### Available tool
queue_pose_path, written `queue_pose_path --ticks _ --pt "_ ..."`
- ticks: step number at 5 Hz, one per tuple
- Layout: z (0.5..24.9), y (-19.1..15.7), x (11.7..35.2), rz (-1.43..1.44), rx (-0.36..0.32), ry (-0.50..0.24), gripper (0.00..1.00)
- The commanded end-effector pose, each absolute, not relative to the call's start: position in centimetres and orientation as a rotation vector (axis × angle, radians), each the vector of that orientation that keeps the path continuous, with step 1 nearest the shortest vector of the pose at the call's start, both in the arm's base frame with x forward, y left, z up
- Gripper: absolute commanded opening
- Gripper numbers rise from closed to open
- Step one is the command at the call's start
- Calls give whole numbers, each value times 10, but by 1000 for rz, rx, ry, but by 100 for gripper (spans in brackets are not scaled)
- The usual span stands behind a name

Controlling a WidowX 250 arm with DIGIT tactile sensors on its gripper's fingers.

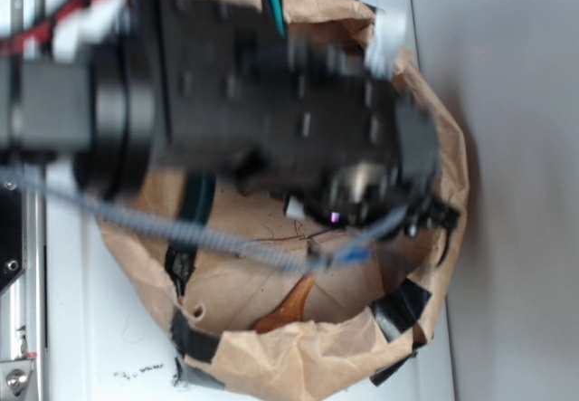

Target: Grab the shell.

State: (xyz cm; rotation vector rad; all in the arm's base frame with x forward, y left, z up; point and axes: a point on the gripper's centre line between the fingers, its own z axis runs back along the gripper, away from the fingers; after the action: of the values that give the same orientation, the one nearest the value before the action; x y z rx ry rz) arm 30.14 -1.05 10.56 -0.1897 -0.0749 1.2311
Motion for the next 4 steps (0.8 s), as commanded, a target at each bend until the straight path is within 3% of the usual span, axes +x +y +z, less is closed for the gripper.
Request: queue_pose_path --ticks 1,3,4 --pt "110 -9 312 1216 -182 -121 100" --pt "83 -36 297 1212 -78 -93 100" --pt "60 -73 246 1202 -20 -108 100"
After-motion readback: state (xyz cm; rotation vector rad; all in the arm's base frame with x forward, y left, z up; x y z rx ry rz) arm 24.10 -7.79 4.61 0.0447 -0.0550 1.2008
